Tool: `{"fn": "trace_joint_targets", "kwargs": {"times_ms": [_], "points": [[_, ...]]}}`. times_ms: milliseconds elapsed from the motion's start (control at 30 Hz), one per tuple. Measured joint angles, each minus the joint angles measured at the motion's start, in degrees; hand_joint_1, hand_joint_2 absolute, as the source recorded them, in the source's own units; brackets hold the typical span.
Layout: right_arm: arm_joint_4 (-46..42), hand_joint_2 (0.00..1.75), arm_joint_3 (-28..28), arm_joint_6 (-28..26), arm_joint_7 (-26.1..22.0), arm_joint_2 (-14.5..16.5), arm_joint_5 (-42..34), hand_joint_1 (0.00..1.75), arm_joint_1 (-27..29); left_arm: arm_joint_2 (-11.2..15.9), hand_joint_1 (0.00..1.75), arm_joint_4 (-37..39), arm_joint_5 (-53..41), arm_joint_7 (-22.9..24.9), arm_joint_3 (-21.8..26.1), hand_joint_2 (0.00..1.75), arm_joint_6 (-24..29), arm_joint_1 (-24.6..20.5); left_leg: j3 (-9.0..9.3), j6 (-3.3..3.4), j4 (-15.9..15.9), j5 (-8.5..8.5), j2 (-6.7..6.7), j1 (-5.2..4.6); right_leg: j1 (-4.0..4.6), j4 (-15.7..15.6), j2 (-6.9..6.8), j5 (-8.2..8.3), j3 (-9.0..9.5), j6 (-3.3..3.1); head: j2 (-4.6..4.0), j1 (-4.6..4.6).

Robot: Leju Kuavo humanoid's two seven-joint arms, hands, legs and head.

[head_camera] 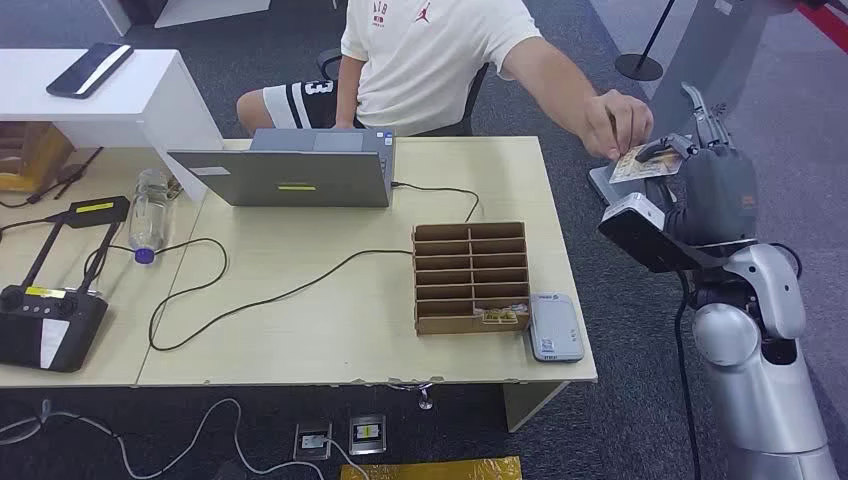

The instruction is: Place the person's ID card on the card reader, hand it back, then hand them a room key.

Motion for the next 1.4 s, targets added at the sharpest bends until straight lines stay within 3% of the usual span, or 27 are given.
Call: {"fn": "trace_joint_targets", "kwargs": {"times_ms": [467, 667, 1033, 1400], "points": [[0.1, 1.75, 0.8, 1.7, 0.4, 0.0, 0.0, 1.75, 0.2, -0.1, 0.0, 0.0, 0.0, 0.0, 0.0, 0.0, 0.0, 0.0, 0.0, 0.0, 0.0, 0.0, 0.0, 0.0, 0.0, 0.0, 0.01, 0.0, -0.02, 0.0, 0.0, 0.01], [1.0, 1.75, 1.8, 4.3, 1.0, 0.1, 0.4, 1.75, 2.9, -0.1, 0.0, 0.0, 0.2, 0.1, 0.0, 0.0, 0.0, 0.0, -0.02, 0.0, 0.0, -0.01, -0.01, 0.01, 0.01, 0.0, -0.02, -0.02, -0.01, -0.02, 0.0, 0.01], [5.2, 1.75, 7.7, 4.2, 2.0, 1.1, 0.3, 1.75, 8.2, -0.1, 0.0, 0.0, 0.2, 0.7, 0.0, 0.0, -0.6, 0.0, -0.05, -0.02, 0.0, -0.02, -0.01, 0.06, 0.06, 0.0, -0.01, -0.04, -0.04, -0.04, 0.0, 0.01], [12.7, 1.75, 14.5, 2.3, 3.1, 1.6, -1.8, 1.75, 9.2, -0.3, 0.0, 0.0, 0.8, 0.8, 0.0, 0.0, -0.7, 0.1, -0.07, -0.03, 0.0, -0.02, -0.02, 0.07, 0.07, 0.0, -0.01, -0.05, -0.08, -0.05, 0.0, 0.01]]}}
